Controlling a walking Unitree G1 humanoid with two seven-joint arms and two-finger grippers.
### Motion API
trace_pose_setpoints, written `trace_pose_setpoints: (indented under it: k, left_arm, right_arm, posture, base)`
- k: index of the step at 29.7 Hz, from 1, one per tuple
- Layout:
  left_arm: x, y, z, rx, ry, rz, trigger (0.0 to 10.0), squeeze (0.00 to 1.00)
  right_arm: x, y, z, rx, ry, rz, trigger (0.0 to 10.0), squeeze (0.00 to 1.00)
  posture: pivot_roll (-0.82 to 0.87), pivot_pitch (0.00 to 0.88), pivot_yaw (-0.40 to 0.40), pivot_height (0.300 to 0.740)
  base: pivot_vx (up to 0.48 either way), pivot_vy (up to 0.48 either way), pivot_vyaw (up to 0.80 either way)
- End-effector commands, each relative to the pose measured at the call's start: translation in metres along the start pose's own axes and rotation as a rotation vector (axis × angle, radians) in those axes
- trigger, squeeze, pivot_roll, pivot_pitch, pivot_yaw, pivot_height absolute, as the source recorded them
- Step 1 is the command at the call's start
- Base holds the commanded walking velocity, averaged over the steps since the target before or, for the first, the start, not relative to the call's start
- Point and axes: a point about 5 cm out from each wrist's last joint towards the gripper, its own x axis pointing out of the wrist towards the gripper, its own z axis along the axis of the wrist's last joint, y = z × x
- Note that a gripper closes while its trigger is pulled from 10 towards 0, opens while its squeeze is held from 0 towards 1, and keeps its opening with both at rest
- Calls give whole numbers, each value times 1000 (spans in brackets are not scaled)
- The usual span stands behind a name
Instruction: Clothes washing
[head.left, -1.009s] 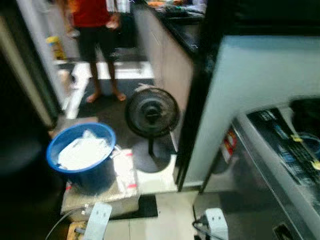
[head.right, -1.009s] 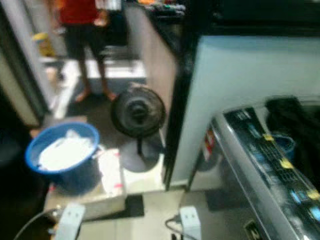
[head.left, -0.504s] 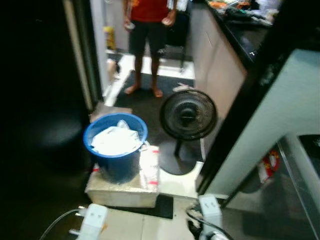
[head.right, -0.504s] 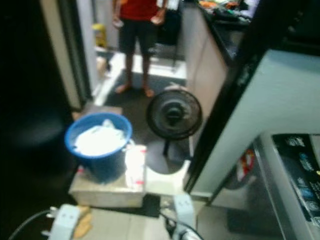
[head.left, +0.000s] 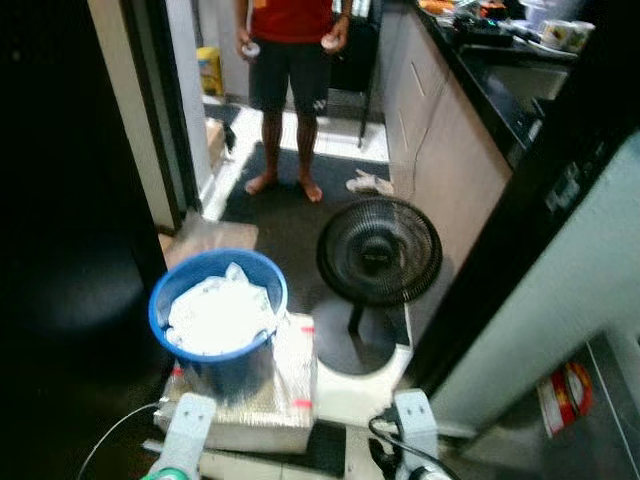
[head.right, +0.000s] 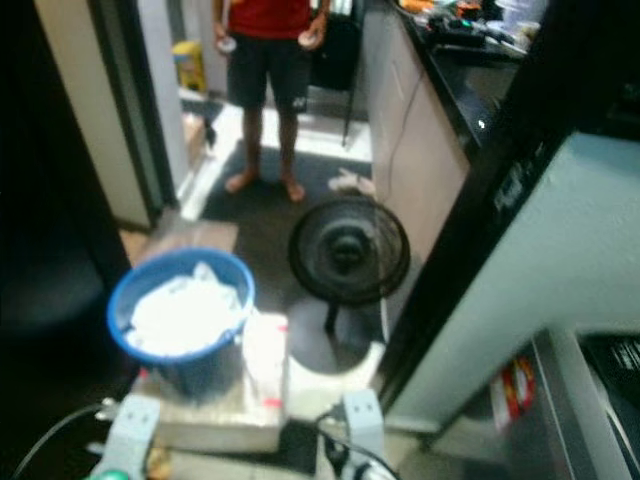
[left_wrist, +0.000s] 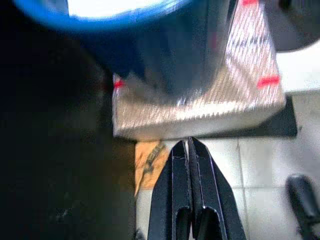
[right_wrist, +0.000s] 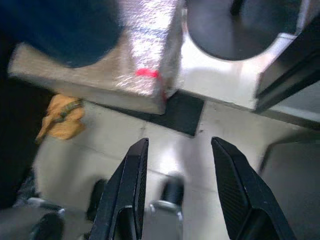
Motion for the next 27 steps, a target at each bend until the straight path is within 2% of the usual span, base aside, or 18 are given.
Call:
trace_pose_setpoints:
  k: [1,9,27]
  left_arm:
    - [-7,1,-18,8,61,-1,10000,0]
    - [-7,2,-19,2,69,5,10000,0]
    - [-6,1,-17,9,55,-2,10000,0]
  right_arm:
    - [1,0,1,7,3,-4,10000,0]
    - [1,0,3,8,-6,-13,10000,0]
    - [3,6,7,10,-22,27,10000,0]
  posture:
    - [65,12,-23,740]
    - [66,12,-24,740]
    - [65,6,-22,740]
  base:
    - [465,0,769]
    - [382,0,95]
    - [0,0,0]
